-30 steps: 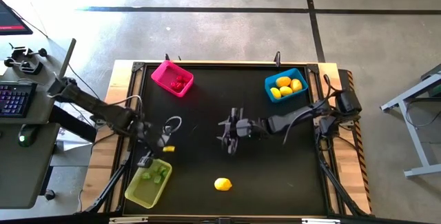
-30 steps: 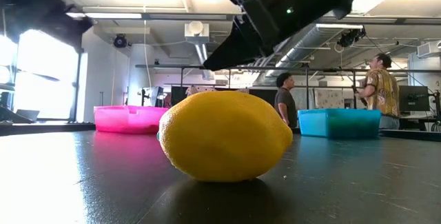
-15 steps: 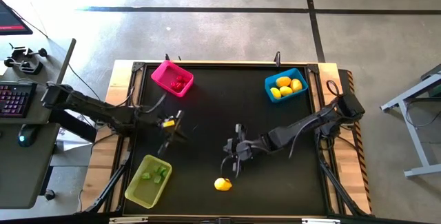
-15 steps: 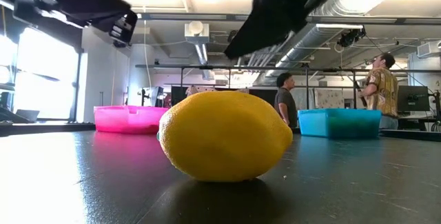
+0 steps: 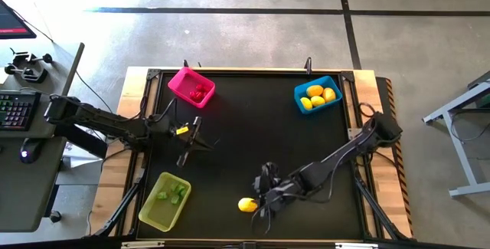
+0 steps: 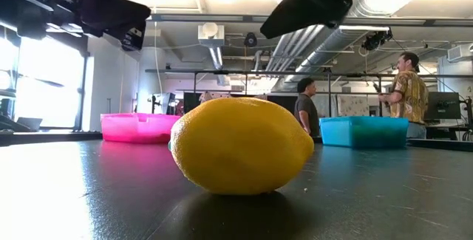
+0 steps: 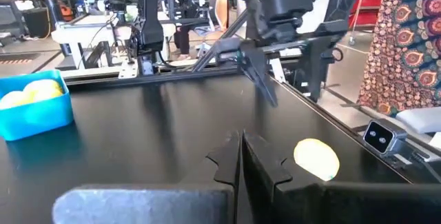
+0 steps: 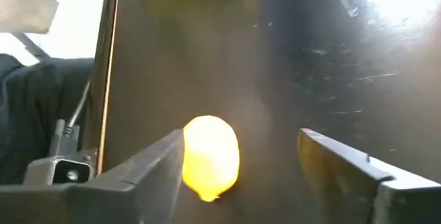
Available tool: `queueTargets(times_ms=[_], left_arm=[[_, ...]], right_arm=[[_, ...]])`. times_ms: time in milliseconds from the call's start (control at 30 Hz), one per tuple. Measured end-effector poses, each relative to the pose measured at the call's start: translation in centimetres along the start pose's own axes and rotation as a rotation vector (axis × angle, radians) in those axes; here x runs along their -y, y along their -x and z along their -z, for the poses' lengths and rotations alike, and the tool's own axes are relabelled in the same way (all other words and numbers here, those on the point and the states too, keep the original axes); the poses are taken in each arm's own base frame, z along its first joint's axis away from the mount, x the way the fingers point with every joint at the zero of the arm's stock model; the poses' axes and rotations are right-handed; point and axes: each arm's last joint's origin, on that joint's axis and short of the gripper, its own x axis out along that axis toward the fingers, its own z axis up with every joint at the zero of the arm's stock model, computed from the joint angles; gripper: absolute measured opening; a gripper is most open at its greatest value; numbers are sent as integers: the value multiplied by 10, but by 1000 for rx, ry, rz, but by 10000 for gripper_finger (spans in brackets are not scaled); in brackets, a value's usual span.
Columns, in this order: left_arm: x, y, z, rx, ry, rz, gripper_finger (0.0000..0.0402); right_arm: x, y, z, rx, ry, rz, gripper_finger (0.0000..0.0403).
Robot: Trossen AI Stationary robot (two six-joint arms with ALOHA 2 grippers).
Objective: Sort produce into baskets
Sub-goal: Put the yellow lemon into the blue bin
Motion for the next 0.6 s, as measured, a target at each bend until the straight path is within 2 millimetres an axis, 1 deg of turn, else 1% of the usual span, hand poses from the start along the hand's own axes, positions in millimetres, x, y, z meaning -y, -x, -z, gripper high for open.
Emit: queueTargets(times_ms=[100, 167, 333, 500, 600], left_arm=[[0, 0, 0, 0, -1, 0, 5], [0, 0, 0, 0, 0, 0, 5], [0, 0, 0, 0, -8, 0, 5], [0, 0, 0, -1, -19, 0, 5], [0, 0, 0, -3, -19, 0, 5]], right_arm=[[-10, -7, 2, -40, -35, 2, 291], [-17, -13, 4, -63, -56, 9, 300], [-35, -29, 6, -101, -21, 38, 303], [-40, -43, 5, -170, 16, 97, 303], [-42, -51, 1, -203, 5, 86, 303]])
